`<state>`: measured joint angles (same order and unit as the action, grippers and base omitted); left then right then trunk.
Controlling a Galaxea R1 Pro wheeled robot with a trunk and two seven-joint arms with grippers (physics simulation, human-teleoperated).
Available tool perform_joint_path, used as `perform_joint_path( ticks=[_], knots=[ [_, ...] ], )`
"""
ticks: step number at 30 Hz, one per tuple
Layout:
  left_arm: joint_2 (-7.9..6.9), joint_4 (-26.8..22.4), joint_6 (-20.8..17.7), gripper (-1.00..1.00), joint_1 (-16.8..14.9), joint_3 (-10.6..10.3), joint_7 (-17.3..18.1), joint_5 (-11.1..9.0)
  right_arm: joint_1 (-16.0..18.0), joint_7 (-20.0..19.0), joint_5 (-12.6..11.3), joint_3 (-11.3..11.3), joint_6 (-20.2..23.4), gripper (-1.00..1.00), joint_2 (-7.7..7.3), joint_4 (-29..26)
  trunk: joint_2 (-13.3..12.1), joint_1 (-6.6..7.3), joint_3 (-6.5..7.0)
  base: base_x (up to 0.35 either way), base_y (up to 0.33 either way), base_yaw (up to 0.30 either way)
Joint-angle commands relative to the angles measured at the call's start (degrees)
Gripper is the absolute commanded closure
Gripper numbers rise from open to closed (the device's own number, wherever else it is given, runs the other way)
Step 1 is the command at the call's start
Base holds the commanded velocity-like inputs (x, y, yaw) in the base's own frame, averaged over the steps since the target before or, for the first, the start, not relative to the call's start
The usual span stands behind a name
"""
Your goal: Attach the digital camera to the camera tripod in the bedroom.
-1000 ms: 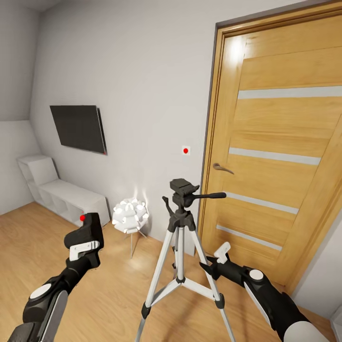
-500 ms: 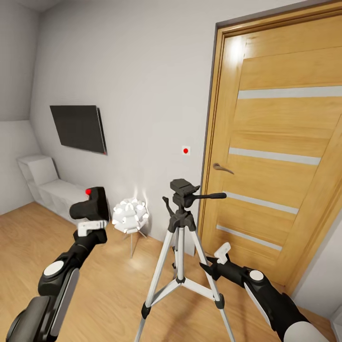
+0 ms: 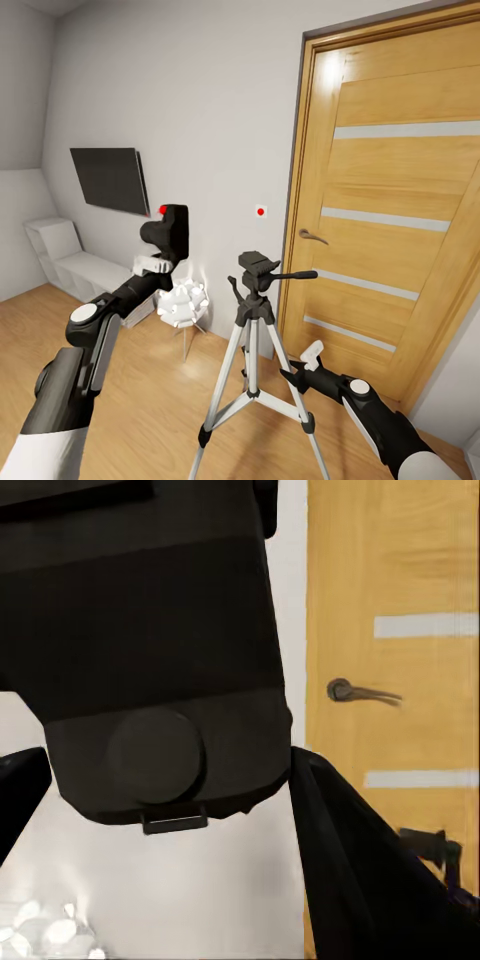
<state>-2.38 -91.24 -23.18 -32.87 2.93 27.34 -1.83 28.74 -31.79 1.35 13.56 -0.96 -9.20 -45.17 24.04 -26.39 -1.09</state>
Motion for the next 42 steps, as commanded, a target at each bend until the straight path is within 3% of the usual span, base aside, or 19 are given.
perform_joint_path(
  ticks=[1, 9, 18, 21, 23, 25, 26, 31, 33, 36, 38, 41, 42],
  knots=[
    [0.08, 0.0, -0.6, 1.00, -1.4, 0.0, 2.0, 0.4, 0.0, -0.1, 0.9, 0.2, -0.1, 1.00, -0.03, 1.6, 0.1, -0.05, -0.14, 0.000, 0.000, 0.000],
    [0.39, -0.3, -1.1, 1.00, -5.5, -2.1, 7.0, 0.9, 0.0, -0.1, 1.0, 0.3, -0.1, 1.00, 0.04, 2.1, 0.1, -0.05, -0.14, 0.000, 0.000, 0.000],
    [0.20, 0.1, -2.0, 1.00, -9.0, -5.2, 7.7, 0.7, 0.0, -0.1, 0.9, 0.3, -0.1, 1.00, 0.05, 2.4, 0.1, -0.05, -0.14, 0.000, 0.000, 0.000],
    [-0.11, 1.8, -7.1, 1.00, -12.0, -6.5, 8.4, 0.6, 0.0, 0.0, 0.9, 0.3, -0.1, 1.00, 0.07, 2.5, 0.1, -0.05, -0.14, 0.000, 0.000, 0.000],
    [-0.73, 3.6, -11.5, 1.00, -14.1, -8.9, 9.7, 0.6, 0.0, 0.0, 0.9, 0.3, -0.1, 1.00, 0.16, 2.5, 0.1, -0.05, -0.14, 0.000, 0.000, 0.000],
    [-2.05, 5.5, -14.0, 1.00, -16.5, -12.7, 11.2, 0.7, -0.1, 0.0, 1.0, 0.3, -0.1, 1.00, 0.25, 2.5, 0.1, -0.05, -0.14, 0.000, 0.000, 0.000],
    [-2.05, 5.5, -14.0, 1.00, -16.5, -12.7, 11.2, 0.7, -0.1, 0.0, 1.0, 0.3, -0.1, 1.00, 0.25, 2.5, 0.1, -0.05, -0.14, 0.000, 0.000, 0.000],
    [-6.46, 8.4, -15.5, 1.00, -23.3, -24.9, 13.3, 0.2, -0.1, 0.0, 1.1, 0.3, -0.1, 1.00, 0.35, 2.5, 0.1, -0.05, -0.14, 0.000, 0.000, 0.000],
    [-7.66, 9.0, -15.6, 1.00, -25.9, -28.9, 13.9, 0.1, -0.1, 0.1, 1.1, 0.3, -0.1, 1.00, 0.37, 2.5, 0.1, -0.05, -0.14, 0.000, 0.000, 0.000],
    [-8.67, 9.9, -15.7, 1.00, -29.2, -32.7, 15.2, 0.0, -0.2, 0.1, 1.1, 0.3, -0.1, 1.00, 0.39, 2.5, 0.1, -0.05, -0.14, 0.000, 0.000, 0.000],
    [-8.80, 10.6, -15.8, 1.00, -30.1, -33.4, 16.2, 0.0, -0.2, 0.1, 1.1, 0.3, -0.1, 1.00, 0.39, 2.5, 0.1, -0.05, -0.14, 0.000, 0.000, 0.000],
    [-8.97, 14.3, -15.8, 1.00, -33.3, -34.8, 21.7, 0.3, -0.2, 0.1, 1.2, 0.3, -0.1, 1.00, 0.40, 2.5, 0.1, -0.05, -0.14, 0.000, 0.000, 0.000],
    [-7.39, 28.4, -14.8, 1.00, -47.6, -36.9, 44.3, 5.9, -0.5, 0.1, 1.2, 0.5, -0.1, 1.00, 0.41, 3.2, 0.1, -0.05, -0.14, 0.000, 0.000, 0.000]
  ],
)
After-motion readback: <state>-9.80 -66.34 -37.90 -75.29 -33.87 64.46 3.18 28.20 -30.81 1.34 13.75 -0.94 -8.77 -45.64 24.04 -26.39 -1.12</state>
